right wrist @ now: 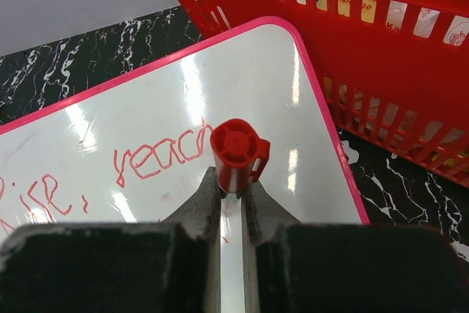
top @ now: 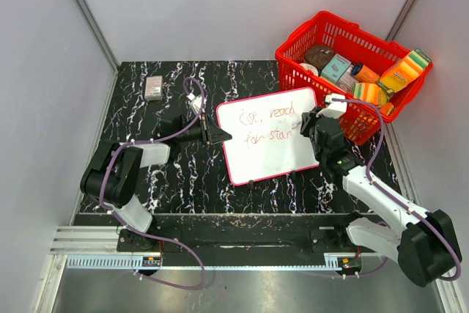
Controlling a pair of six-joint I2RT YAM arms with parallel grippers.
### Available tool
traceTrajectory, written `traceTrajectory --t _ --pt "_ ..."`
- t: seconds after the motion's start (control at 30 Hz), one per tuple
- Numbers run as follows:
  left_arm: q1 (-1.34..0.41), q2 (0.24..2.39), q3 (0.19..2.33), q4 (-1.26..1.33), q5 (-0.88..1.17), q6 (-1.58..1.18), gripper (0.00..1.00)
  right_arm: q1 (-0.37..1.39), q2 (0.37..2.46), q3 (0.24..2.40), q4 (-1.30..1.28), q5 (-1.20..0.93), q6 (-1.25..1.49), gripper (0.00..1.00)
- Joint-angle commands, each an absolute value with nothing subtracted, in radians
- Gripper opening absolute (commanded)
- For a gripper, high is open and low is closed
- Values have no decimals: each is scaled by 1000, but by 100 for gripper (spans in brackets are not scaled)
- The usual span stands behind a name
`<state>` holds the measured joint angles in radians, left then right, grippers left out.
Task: Write a sentence on the whiteboard
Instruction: Put down the whiteboard on the whiteboard stand.
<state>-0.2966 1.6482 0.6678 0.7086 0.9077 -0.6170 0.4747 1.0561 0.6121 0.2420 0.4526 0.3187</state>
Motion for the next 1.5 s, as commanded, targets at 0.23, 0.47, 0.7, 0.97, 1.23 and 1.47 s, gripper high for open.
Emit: traceTrajectory --t 0.23,0.47,0.7,0.97,1.23,1.47 --pt "-314 1623 689 726 890 -529 0 439 1048 614 249 505 327 0" --pt "-314 1623 689 726 888 -529 0 430 1039 615 241 491 331 0" --pt "-314 1621 687 724 888 -529 0 430 963 614 241 449 353 0" --pt "-314 1621 689 724 888 -529 0 430 1020 652 252 439 341 0" --pt "-314 1621 689 724 890 -529 0 430 1029 660 270 425 348 0" --pt "-314 1621 687 724 890 -529 0 430 1043 657 282 423 351 0"
